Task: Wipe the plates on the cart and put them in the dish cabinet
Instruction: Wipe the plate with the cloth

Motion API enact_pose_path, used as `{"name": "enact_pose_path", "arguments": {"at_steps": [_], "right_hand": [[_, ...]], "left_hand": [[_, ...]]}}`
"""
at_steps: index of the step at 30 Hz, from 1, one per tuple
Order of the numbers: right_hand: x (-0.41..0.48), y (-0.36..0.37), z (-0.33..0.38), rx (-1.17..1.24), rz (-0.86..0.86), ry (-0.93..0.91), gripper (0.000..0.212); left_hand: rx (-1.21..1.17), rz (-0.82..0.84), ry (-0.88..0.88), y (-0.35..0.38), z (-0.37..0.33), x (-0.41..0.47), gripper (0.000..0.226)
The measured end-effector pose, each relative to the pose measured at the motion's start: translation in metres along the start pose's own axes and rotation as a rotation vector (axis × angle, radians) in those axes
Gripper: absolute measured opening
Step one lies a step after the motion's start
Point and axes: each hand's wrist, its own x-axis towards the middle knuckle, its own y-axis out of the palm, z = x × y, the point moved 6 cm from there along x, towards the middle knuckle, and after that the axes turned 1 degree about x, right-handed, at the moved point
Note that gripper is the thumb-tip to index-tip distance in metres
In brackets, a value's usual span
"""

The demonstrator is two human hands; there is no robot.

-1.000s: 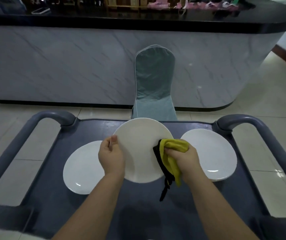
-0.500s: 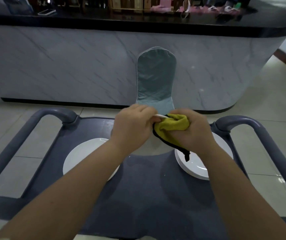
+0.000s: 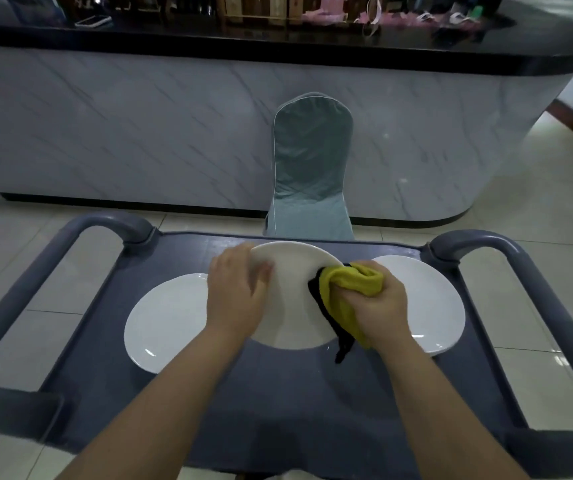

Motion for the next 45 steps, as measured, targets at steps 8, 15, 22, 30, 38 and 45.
{"name": "enact_pose_path", "arguments": {"at_steps": [8, 15, 22, 30, 38, 45], "right_hand": [[0.026, 0.0, 0.109, -0.313, 0.119, -0.42, 0.017], [0.003, -0.017, 0.02, 0.139, 0.067, 0.184, 0.022], [0.003, -0.015, 0.034, -0.326, 0.067, -0.147, 0.016], [0.023, -0.015, 0.091, -0.332, 0.093, -0.288, 0.016], [-0.022, -0.014, -0.008, 0.095, -0.009, 0.273, 0.017], [0.002, -0.024, 0.03, -0.149, 0.03, -0.096, 0.014]], "left_hand": [[0.13, -0.184, 0.459, -0.048, -0.092, 0.042, 0.017], [-0.552, -0.231, -0.505, -0.018, 0.001, 0.006, 0.021], [0.007, 0.108, 0.348, 0.001, -0.047, 0.011, 0.028], [0.098, -0.149, 0.478, -0.038, -0.099, 0.044, 0.024], [-0.516, -0.232, -0.612, -0.004, 0.01, -0.019, 0.02], [0.042, -0.095, 0.333, -0.014, -0.057, 0.011, 0.031]]}}
